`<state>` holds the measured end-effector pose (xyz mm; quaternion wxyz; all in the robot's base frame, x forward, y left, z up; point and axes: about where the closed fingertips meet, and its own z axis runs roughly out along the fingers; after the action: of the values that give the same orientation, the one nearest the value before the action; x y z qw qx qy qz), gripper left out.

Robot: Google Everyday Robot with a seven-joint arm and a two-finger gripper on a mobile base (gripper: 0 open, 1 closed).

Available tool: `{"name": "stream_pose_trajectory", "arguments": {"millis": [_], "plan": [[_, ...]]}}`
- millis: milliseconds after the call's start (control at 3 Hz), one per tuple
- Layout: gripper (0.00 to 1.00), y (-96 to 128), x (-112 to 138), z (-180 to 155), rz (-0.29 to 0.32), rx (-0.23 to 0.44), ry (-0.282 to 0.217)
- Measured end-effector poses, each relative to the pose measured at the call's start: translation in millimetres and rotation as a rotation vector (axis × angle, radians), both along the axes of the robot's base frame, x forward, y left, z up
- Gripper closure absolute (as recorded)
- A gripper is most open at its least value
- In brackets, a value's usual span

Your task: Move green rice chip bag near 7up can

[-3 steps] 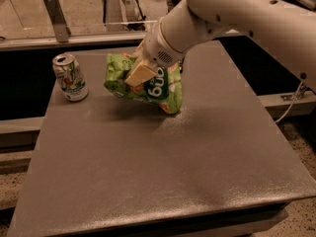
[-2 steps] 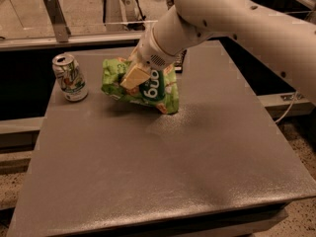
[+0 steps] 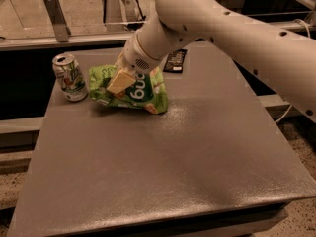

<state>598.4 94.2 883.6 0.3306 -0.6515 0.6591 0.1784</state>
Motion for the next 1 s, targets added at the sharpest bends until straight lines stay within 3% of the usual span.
{"name": "stream_pose_trajectory", "arguments": {"millis": [333, 1000], "plan": [[0.59, 22, 0, -3, 0.037, 0.017, 0.014], [0.12, 32, 2, -14, 0.049, 0.022, 0.036]]}}
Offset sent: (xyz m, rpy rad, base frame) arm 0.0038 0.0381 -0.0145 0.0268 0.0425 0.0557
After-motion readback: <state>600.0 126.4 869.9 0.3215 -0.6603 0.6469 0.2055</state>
